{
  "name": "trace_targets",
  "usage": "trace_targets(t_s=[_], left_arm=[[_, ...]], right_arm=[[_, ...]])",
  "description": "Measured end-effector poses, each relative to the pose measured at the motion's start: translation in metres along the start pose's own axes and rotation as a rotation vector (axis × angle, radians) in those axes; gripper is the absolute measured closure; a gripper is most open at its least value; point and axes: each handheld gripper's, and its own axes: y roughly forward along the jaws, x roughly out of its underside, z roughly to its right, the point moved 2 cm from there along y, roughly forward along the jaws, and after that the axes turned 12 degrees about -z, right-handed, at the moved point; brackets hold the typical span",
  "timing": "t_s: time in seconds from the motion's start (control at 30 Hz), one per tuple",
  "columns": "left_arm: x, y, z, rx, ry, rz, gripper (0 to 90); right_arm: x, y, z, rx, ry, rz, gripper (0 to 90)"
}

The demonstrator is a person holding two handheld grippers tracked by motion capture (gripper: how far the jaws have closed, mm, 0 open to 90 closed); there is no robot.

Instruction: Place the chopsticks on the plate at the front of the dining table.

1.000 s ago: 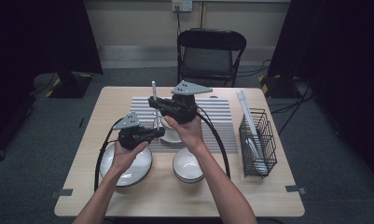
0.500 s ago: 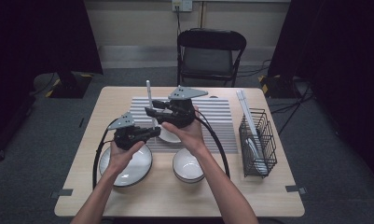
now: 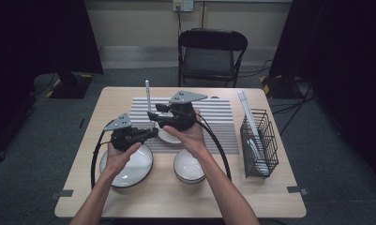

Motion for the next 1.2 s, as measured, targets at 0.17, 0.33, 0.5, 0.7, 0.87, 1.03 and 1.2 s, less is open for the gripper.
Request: trace_targets(t_s=[0.17, 0.33, 0.5, 0.7, 0.87, 1.03, 1.2], left_arm=[[0.0, -0.003, 0.0, 0.004, -0.002, 0.003, 86.2], [0.0, -0.006, -0.002, 0.004, -0.008, 0.013, 86.2], [0.001, -0.008, -0.002, 0.008, -0.006, 0.013, 86.2], [0.001, -0.007, -0.001, 0.006, 0.001, 0.012, 86.2], [0.001, -0.009, -0.003, 0.012, -0.012, 0.012, 86.3], [0.001, -0.01, -0.004, 0.009, -0.01, 0.009, 86.3], [0.001, -0.009, -0.003, 0.013, -0.009, 0.009, 86.3]], right_arm=[[0.001, 0.002, 0.003, 0.011, 0.013, -0.002, 55.9], [0.002, 0.003, 0.004, 0.026, 0.026, -0.002, 56.3], [0.003, 0.004, 0.006, 0.029, 0.033, -0.002, 56.2], [0.004, 0.003, 0.007, 0.035, 0.038, 0.002, 55.8], [0.005, 0.002, 0.01, 0.04, 0.047, 0.009, 55.5], [0.008, 0.002, 0.014, 0.055, 0.057, 0.006, 55.0], [0.011, 0.001, 0.016, 0.064, 0.062, 0.004, 54.8]])
